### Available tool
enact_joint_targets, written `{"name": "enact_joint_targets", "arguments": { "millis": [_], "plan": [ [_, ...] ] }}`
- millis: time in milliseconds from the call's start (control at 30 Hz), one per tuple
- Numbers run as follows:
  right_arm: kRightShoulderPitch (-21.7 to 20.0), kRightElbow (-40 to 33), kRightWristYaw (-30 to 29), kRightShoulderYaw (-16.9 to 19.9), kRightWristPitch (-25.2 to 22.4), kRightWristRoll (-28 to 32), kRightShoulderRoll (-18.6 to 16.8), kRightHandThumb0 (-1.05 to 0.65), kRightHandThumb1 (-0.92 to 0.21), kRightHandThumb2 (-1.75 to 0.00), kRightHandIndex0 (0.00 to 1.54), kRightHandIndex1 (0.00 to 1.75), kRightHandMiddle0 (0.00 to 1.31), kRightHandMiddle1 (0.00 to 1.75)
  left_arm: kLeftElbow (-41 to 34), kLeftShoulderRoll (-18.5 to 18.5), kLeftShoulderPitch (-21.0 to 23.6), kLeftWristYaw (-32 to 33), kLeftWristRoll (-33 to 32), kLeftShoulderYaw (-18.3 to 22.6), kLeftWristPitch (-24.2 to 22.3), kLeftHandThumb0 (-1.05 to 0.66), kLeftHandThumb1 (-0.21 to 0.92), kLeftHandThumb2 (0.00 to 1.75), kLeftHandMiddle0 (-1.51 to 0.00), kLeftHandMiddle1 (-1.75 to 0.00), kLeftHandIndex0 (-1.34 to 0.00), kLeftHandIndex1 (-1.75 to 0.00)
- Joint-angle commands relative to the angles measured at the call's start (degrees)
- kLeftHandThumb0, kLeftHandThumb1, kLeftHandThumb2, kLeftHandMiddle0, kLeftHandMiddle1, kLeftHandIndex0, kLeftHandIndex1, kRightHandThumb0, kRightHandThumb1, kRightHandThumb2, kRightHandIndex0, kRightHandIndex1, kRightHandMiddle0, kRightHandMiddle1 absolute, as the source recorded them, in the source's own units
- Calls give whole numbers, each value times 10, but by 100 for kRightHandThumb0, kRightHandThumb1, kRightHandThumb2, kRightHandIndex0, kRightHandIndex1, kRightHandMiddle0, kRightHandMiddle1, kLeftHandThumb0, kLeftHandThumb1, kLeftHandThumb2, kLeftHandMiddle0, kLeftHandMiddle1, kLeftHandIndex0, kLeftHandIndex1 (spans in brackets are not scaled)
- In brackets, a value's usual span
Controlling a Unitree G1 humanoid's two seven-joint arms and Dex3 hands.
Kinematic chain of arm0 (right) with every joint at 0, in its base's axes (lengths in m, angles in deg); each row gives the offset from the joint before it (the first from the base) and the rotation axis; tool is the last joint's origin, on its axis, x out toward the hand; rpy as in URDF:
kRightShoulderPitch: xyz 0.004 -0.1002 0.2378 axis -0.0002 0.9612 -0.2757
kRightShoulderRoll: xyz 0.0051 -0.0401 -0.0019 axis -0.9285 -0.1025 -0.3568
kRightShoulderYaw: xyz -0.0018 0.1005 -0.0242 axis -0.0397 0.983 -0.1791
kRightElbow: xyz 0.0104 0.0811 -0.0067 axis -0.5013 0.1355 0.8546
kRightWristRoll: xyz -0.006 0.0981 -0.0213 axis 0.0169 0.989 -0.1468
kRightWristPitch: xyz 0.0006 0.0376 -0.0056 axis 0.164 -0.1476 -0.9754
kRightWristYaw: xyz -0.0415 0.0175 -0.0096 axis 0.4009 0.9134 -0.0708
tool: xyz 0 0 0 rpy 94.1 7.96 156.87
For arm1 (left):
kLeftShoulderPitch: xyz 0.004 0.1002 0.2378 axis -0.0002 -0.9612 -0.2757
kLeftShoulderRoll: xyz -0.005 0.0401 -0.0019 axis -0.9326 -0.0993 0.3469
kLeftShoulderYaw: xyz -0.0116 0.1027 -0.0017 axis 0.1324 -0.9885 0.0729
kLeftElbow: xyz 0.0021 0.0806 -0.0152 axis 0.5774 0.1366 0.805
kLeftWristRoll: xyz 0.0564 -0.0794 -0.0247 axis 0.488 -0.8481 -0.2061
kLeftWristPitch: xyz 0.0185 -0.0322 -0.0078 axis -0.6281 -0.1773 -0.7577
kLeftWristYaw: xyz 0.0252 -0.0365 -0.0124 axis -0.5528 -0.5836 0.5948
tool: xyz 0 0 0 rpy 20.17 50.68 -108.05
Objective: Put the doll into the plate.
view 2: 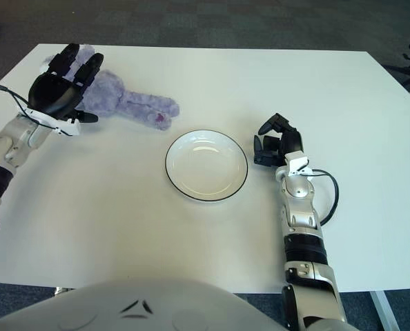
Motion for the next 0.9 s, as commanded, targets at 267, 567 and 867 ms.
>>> {"name": "enact_joint_targets", "arguments": {
  "millis": [267,567,867],
  "plan": [
    [18,17,6,-5,-28,-1,-6,-50,-27,-137,127,175,65,175,76,4,69,-53,-30,-27,39,-73,47,69,0,0,0,-2],
    [19,17,6,-6,-27,-4,-5,-50,-27,-137,126,175,65,175,106,12,93,-82,-43,-39,44,-74,46,70,0,0,0,0],
    [21,6,-5,-9,-42,-15,-4,-50,-27,-137,125,175,65,175,150,23,124,-81,-36,-61,46,-77,48,70,0,0,0,0]
  ]
}}
